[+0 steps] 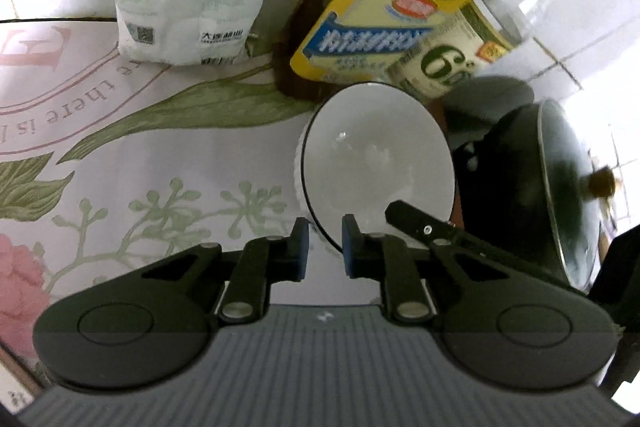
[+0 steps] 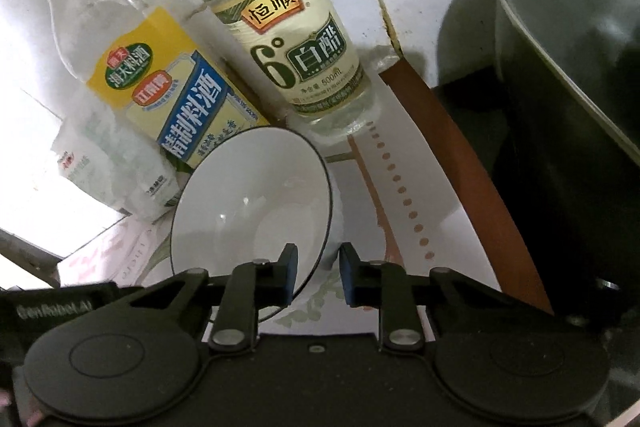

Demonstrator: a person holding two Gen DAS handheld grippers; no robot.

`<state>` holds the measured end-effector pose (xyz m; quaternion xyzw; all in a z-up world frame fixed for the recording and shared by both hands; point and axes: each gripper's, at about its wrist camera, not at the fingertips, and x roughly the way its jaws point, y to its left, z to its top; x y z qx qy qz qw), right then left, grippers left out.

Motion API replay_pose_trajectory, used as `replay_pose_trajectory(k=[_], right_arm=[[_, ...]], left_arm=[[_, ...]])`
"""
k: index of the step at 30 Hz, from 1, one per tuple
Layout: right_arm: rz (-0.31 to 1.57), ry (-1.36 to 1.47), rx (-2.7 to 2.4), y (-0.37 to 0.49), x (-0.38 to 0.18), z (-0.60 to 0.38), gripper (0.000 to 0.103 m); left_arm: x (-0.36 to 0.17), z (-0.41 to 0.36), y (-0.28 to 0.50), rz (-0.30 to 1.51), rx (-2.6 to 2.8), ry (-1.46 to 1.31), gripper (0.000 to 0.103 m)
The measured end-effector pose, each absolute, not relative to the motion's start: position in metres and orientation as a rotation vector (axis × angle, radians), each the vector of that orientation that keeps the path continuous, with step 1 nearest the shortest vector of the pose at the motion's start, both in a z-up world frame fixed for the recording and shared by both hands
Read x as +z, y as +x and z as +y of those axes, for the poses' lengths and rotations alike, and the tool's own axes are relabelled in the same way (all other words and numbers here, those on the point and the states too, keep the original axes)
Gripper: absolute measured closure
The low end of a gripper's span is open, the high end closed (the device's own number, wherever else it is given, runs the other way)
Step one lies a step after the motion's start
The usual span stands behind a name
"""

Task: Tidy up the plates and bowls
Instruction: 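Grip the rim of the bowl by the bottles with the right tool, then carry the gripped bowl over the nested bowls with the right tool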

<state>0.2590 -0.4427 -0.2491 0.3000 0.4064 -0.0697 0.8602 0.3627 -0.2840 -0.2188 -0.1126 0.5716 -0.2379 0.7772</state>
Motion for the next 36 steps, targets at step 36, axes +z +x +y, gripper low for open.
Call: replay_pose_trajectory(k=[36], right_arm=[[0.800,0.574,-0.029,0.105,-0.132,-0.357,0.079]], left_arm=[[-0.094,-0.176,0.202,1.114,-0.572,-0.247,0.088]])
